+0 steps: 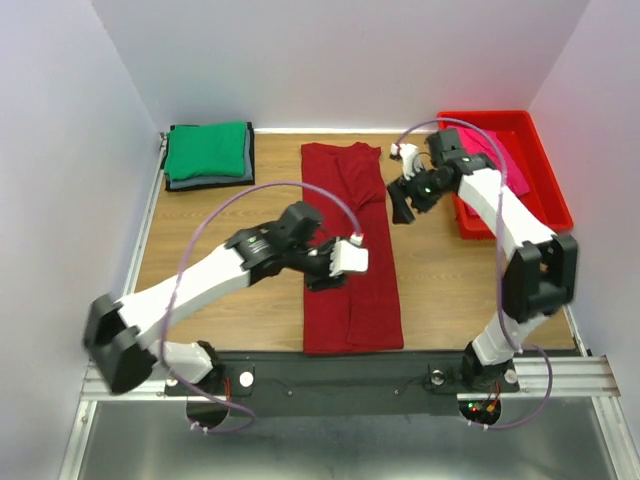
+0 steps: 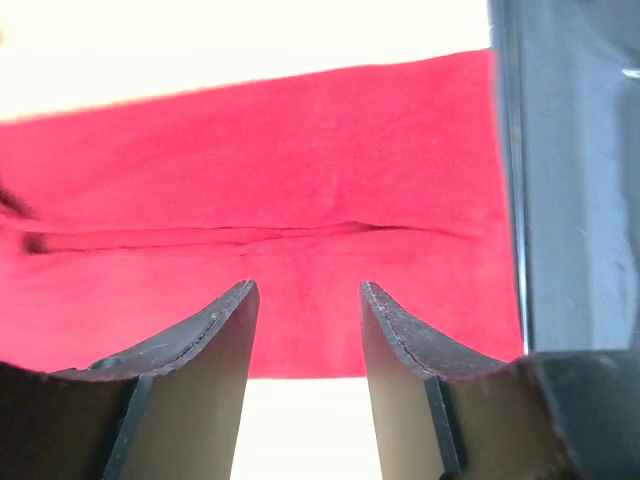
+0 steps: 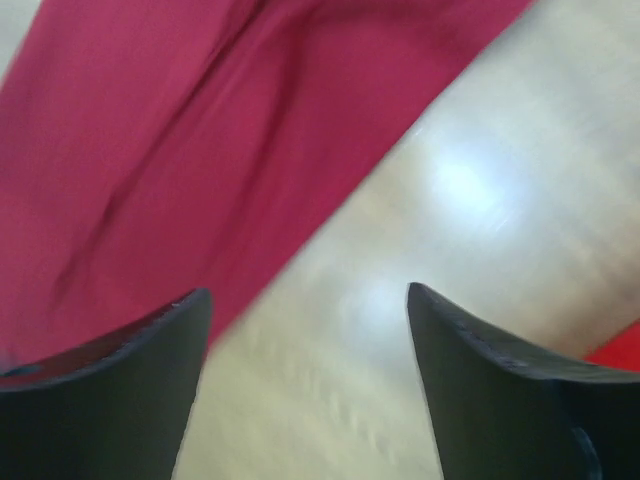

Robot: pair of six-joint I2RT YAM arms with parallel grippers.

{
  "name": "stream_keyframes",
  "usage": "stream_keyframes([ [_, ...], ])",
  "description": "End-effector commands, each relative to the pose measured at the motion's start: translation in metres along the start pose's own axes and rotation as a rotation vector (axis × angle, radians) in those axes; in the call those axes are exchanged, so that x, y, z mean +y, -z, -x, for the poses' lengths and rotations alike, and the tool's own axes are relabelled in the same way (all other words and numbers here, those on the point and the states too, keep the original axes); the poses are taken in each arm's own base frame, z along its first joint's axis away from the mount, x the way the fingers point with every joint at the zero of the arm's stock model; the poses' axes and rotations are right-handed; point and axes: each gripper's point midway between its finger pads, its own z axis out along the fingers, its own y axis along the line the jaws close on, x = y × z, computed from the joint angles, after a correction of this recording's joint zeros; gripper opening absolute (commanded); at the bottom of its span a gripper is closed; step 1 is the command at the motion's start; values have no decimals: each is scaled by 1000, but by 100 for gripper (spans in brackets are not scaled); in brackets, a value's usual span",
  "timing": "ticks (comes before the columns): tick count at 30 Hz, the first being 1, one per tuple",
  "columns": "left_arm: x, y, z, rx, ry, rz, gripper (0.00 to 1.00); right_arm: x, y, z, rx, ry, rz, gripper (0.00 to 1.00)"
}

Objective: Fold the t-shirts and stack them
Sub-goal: Fold the tshirt

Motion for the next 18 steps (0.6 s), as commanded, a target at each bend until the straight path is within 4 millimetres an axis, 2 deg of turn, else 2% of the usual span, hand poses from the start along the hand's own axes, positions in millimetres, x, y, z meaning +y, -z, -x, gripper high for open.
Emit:
stream_keyframes([
  [1,-47,18,-32,37,-136,-120,56,57,57,-41,14,269,152,74],
  [2,-50,23,-36,37,-154,-111,56,64,59,-55,39,296,168,71],
  [3,-54,19,-48,49,-151,-109,56,74,58,-65,60,349,185,68],
  [4,-48,18,-56,75,-142,-68,55,79,55,-72,76,367,181,67],
  [5,-48,14,-66,95,-118,-63,54,74,44,-84,106,360,128,65],
  [6,-43,12,-69,99,-103,-53,53,78,37,-85,111,375,124,63],
  [7,-26,13,-73,87,-65,-6,52,76,30,-84,104,359,112,62],
  [8,-13,9,-69,56,-15,12,50,70,19,-73,76,324,91,61],
  [10,25,19,-73,14,93,84,50,61,6,-53,46,280,60,61],
  [11,41,16,-80,16,163,100,50,56,0,-42,30,256,46,59],
  [12,70,23,-65,-35,205,162,50,44,-14,-17,-2,217,20,56],
  [13,88,27,-62,-53,253,198,49,38,-19,-2,-30,192,7,55],
  [14,127,32,-61,-68,313,256,48,30,-38,11,-49,122,12,54],
  [15,144,32,-57,-90,396,279,47,17,-33,44,-122,95,-14,52],
  [16,162,32,-55,-101,446,295,47,9,-38,61,-153,61,-21,52],
  [17,181,19,-73,-83,534,294,47,1,-44,76,-176,26,-36,48],
  [18,210,27,-53,-129,558,329,47,-13,-58,98,-206,-42,-45,46],
])
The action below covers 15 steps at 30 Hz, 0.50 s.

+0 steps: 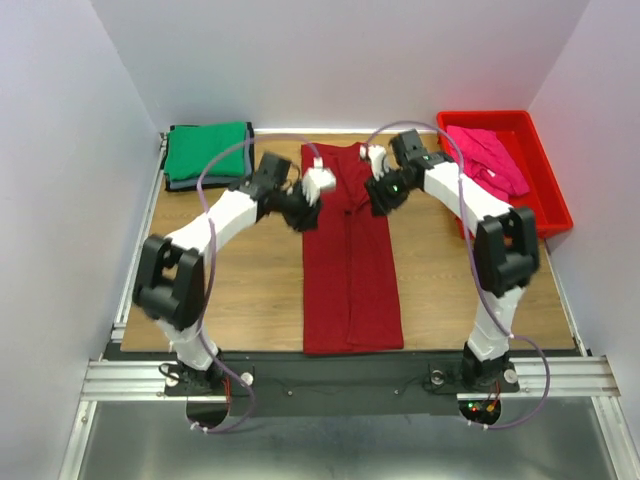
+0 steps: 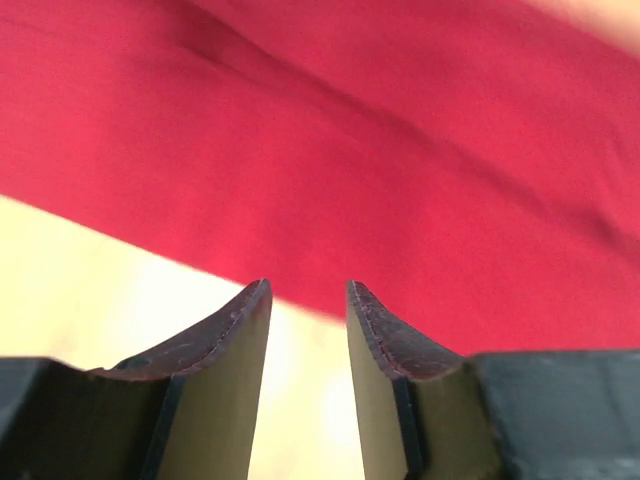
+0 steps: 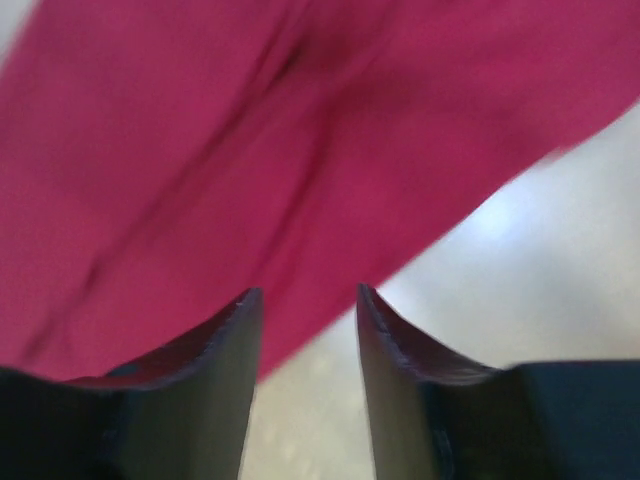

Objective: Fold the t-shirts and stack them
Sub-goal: Fold the tshirt

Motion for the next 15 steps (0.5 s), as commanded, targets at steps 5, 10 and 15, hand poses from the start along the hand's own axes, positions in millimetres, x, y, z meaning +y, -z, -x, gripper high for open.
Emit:
stream_keyframes([
  [5,106,-36,112,-258,448,73,35,-89,-32,134,-315,-304,-147,34],
  [10,119,-61,99,-256,623,77,24,-94,-62,123,-278,-411,-123,31],
  [15,127,-85,62,-200,767,106,17,-89,-93,100,-216,-519,-44,30],
])
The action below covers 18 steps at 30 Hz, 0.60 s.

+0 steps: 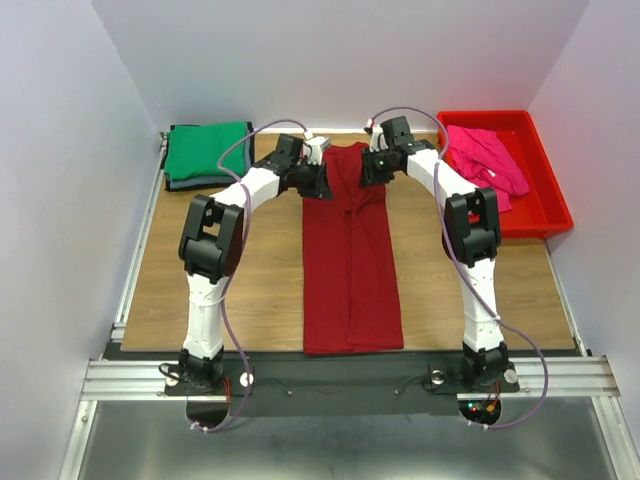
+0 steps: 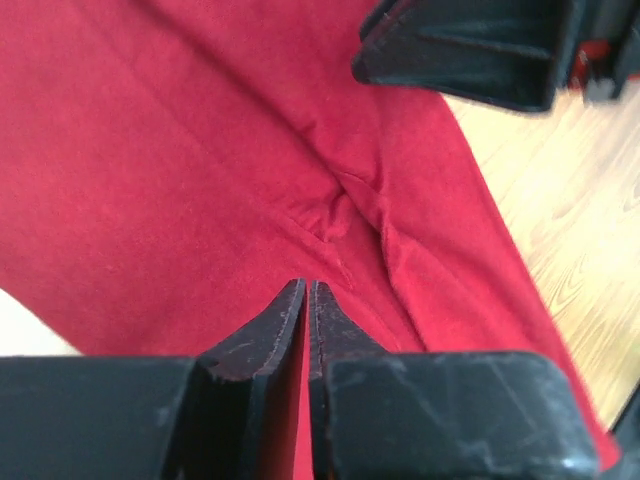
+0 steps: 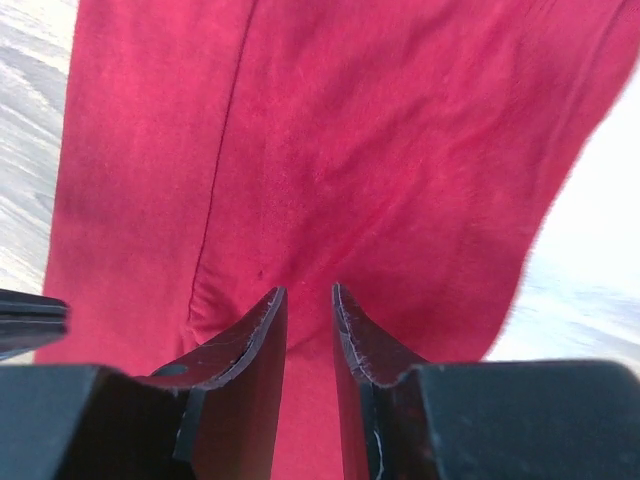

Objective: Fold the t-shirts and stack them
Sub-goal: Fold the tshirt

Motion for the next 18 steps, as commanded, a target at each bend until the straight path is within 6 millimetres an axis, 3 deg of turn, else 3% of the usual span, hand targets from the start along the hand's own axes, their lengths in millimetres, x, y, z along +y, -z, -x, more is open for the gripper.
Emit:
stream_keyframes([
  [1,8,-2,7,-45,121,37,17,3,-13,-2,3,-111,37,30],
  [8,50,-25,-15,10,205,124,17,-18,-44,-26,58,-209,-7,30],
  [9,53,-26,-5,-1,208,121,17,-21,-48,-28,63,-225,-10,31],
  [14,75,-42,-14,38,252,134,17,-37,-70,-30,65,-257,-2,32],
  [18,91,-47,5,6,227,144,17,-48,-81,-21,42,-294,18,33],
])
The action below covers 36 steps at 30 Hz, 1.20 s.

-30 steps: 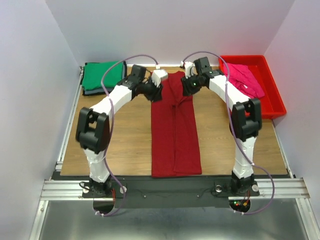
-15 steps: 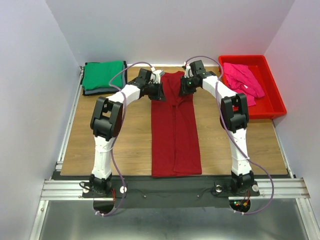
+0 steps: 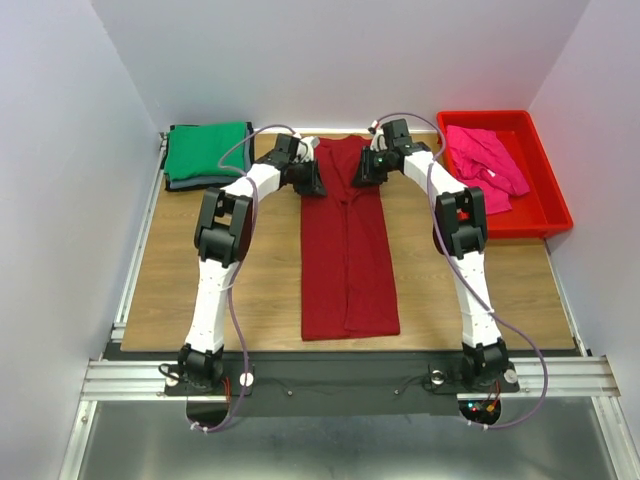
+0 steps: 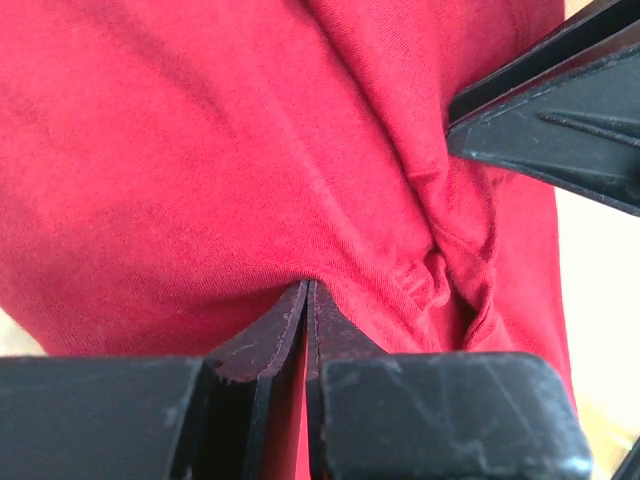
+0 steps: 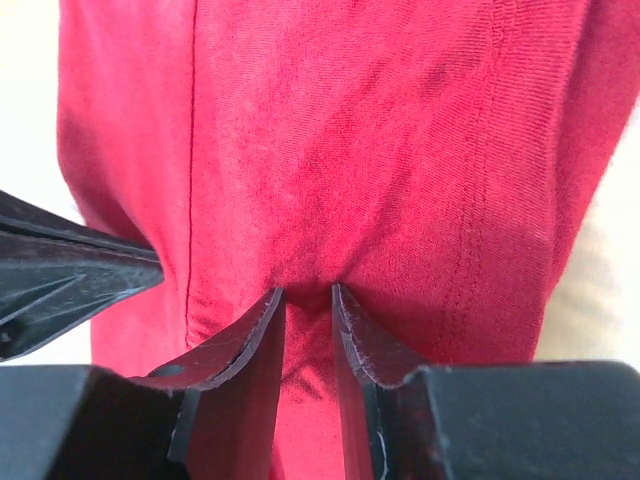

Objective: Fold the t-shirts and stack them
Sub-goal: Fold the tshirt

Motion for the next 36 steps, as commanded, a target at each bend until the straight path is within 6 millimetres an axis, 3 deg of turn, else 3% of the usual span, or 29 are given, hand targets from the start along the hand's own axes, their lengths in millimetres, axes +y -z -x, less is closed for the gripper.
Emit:
stream_keyframes([
  [1,22,-7,15,-14,-3,49,17,-36,-32,-12,25,-61,-38,33],
  [5,28,-11,33,-38,-34,40,19,-45,-43,1,-12,-46,-39,39],
  [8,25,-6,48,-69,-90,32,22,-39,-40,16,-54,-30,-23,46],
  [12,-2,19,74,-122,-196,-20,36,-10,-18,40,-100,-2,60,62],
  [13,-19,38,90,-163,-238,-30,43,1,-3,51,-127,11,77,66],
  [16,-41,74,109,-223,-355,-24,55,29,29,68,-165,62,131,72],
  [17,-63,107,125,-285,-424,-23,62,46,57,79,-195,94,147,75],
  [19,-69,132,122,-305,-519,8,68,64,87,84,-220,173,178,80],
  [20,-75,146,122,-323,-551,17,77,73,101,83,-227,210,192,87],
  [21,-99,188,131,-400,-617,24,87,87,129,80,-240,249,209,91],
  [22,-108,218,126,-447,-669,53,97,96,142,75,-239,314,239,100],
  [25,-110,249,103,-478,-742,105,98,109,191,54,-259,472,224,100],
  [26,-124,284,109,-559,-790,145,98,109,202,46,-259,507,203,100],
  [28,-118,293,91,-564,-788,176,98,106,229,27,-269,608,149,100],
  [29,-127,317,90,-620,-814,197,98,106,236,19,-264,638,141,100],
  [30,-121,315,75,-586,-830,201,98,113,261,17,-309,717,118,100],
  [31,-133,327,65,-579,-937,176,99,102,256,-8,-258,721,110,100],
  [33,-125,317,24,-452,-1012,128,99,97,266,-30,-237,828,107,100],
  [34,-127,315,9,-424,-1036,91,99,103,284,-41,-250,889,110,100],
  [35,-132,323,-3,-420,-1104,78,99,95,279,-66,-195,909,119,99],
  [36,-121,311,-28,-359,-1107,56,99,96,279,-87,-147,940,130,98],
])
